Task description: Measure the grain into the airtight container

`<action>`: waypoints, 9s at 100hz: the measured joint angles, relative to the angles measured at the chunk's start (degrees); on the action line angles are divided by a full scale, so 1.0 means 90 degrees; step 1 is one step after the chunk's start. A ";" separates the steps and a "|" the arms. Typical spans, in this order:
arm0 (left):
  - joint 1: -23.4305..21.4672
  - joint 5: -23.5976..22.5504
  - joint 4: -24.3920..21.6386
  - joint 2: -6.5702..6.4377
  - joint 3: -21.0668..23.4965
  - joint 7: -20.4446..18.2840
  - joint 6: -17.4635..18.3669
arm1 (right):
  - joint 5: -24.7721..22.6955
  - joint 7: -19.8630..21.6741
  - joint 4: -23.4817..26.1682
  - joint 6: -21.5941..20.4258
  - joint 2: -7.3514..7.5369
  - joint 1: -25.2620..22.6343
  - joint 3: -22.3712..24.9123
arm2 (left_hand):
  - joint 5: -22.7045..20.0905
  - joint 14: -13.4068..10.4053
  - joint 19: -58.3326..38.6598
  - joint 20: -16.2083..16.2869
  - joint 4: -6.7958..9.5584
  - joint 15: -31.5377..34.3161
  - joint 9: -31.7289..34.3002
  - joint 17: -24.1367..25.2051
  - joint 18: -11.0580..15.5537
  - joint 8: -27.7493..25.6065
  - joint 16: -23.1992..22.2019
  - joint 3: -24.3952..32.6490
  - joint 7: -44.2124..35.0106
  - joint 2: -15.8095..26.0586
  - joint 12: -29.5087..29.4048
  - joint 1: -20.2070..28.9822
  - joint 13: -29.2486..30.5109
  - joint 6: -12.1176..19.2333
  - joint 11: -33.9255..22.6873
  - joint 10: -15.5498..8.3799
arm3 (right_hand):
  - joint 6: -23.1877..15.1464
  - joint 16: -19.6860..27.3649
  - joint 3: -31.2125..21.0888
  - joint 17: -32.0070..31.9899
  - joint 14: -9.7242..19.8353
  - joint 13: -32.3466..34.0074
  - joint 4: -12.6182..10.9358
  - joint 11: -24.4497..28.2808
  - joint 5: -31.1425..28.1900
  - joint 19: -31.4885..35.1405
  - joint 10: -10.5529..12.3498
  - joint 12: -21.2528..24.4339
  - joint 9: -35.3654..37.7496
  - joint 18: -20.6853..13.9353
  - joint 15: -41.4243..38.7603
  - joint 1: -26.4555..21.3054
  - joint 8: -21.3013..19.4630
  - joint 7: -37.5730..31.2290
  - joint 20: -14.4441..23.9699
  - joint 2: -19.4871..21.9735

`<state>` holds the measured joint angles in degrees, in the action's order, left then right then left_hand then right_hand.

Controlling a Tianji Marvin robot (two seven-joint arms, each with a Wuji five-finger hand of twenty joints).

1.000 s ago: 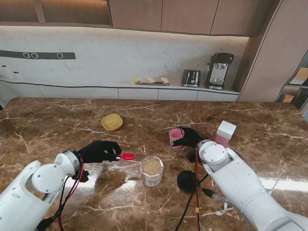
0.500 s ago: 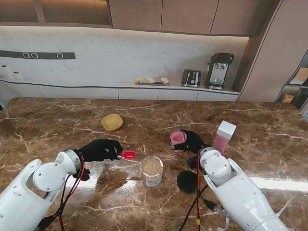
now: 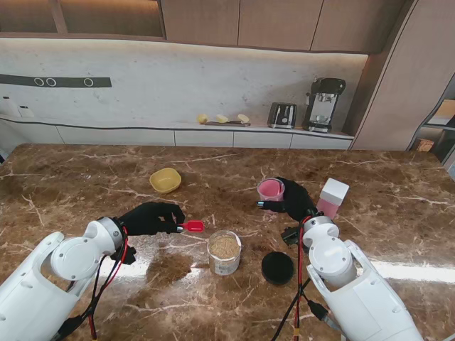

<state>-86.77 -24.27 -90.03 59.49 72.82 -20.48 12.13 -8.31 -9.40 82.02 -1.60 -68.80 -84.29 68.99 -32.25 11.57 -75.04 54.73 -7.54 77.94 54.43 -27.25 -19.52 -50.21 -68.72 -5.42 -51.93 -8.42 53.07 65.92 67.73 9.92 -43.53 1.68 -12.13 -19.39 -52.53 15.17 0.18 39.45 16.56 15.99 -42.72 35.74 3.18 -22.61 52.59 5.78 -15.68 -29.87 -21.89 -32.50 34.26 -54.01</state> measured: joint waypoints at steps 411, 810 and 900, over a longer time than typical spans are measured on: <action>0.2304 -0.2010 -0.0904 -0.0176 -0.3144 -0.1264 -0.2591 | 0.0151 -0.1059 0.0663 -0.1610 -0.0163 -0.1193 0.0058 | -0.1404 -0.0201 -0.0834 -0.1983 -0.0064 0.1317 0.1966 -0.2740 -0.0017 0.1573 0.1945 0.3930 -0.0107 -0.1512 -0.0226 -0.1827 0.0364 -0.1269 -0.0605 0.0143 | 0.0477 -0.1388 0.0133 0.1525 -0.0255 0.1950 -0.0051 0.0783 -0.0248 0.3028 -0.0232 -0.2181 0.1284 0.0309 -0.2068 0.0455 -0.0671 -0.1733 -0.0472 0.0028; 0.2450 -0.0646 -0.0641 -0.0216 -0.3455 -0.1548 -0.3279 | 0.0231 -0.0927 0.0495 -0.1653 -0.0146 -0.1115 -0.0056 | -0.1176 -0.0285 -0.1154 -0.2063 -0.0057 0.1392 0.1999 -0.2618 0.0063 0.0777 0.2066 0.3247 -0.0241 -0.1191 0.0002 -0.1799 0.0364 -0.0747 -0.0756 -0.0221 | 0.0477 -0.1387 0.0017 0.1309 -0.0252 0.1802 -0.0051 0.0615 -0.0226 0.2627 -0.0180 -0.1867 0.0919 0.0316 -0.1970 0.0453 -0.0672 -0.1729 -0.0472 0.0028; 0.2199 -0.0021 -0.0640 -0.0233 -0.3058 -0.1685 -0.3640 | 0.0231 -0.0891 0.0435 -0.1656 -0.0144 -0.1075 -0.0105 | -0.1011 -0.0306 -0.1165 -0.1921 -0.0044 0.1392 0.1835 -0.2465 0.0063 0.0373 0.2066 0.2608 -0.0236 -0.0914 0.0010 -0.1601 0.0364 -0.0685 -0.0858 -0.0285 | 0.0477 -0.1387 0.0002 0.1249 -0.0198 0.1735 -0.0051 0.0614 -0.0223 0.2549 -0.0165 -0.1784 0.0916 0.0316 -0.1913 0.0452 -0.0672 -0.1726 -0.0472 0.0028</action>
<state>-66.98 -24.46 -95.79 57.39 45.30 -35.65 -20.63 -6.23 -17.42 85.93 -16.51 -70.10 -93.96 68.04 -41.35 8.81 -85.53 37.44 -7.94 90.47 70.95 -49.44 -18.96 -46.85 -50.13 18.05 -54.05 -16.64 53.16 51.51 71.00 3.75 -51.25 -0.89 -7.83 -31.87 -52.51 26.41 -1.60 55.06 16.10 21.52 -44.73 58.69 1.69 -38.66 60.84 8.62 -32.90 -25.79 -27.94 -48.03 30.01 -53.75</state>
